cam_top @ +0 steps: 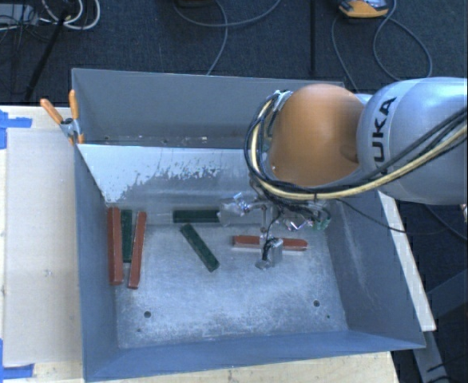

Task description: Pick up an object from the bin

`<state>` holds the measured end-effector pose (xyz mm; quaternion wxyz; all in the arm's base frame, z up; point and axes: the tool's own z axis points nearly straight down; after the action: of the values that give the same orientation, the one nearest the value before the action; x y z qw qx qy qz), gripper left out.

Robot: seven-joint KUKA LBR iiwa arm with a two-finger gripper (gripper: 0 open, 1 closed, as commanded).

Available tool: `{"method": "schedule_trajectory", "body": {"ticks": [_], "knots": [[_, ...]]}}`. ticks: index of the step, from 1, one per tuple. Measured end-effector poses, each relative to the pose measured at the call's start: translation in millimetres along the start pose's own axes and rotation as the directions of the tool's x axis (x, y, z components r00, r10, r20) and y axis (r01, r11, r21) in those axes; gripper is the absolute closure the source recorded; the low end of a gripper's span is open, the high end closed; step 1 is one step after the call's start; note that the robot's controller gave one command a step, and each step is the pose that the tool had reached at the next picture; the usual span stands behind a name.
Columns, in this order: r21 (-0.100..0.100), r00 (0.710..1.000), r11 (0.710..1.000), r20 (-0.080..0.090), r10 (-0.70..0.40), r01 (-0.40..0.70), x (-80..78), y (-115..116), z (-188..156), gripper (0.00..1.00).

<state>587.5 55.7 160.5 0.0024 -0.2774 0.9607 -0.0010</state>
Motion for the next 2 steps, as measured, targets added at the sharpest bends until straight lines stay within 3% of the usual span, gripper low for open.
{"method": "schedule_trajectory", "body": {"ticks": [1,2], "knots": [[-0.007,0.995,0.995,-0.008,-0.099,0.099,14.2,-36,96,0.00],[0.000,0.997,0.997,0.000,-0.073,0.073,4.8,-76,83,0.00]]}}
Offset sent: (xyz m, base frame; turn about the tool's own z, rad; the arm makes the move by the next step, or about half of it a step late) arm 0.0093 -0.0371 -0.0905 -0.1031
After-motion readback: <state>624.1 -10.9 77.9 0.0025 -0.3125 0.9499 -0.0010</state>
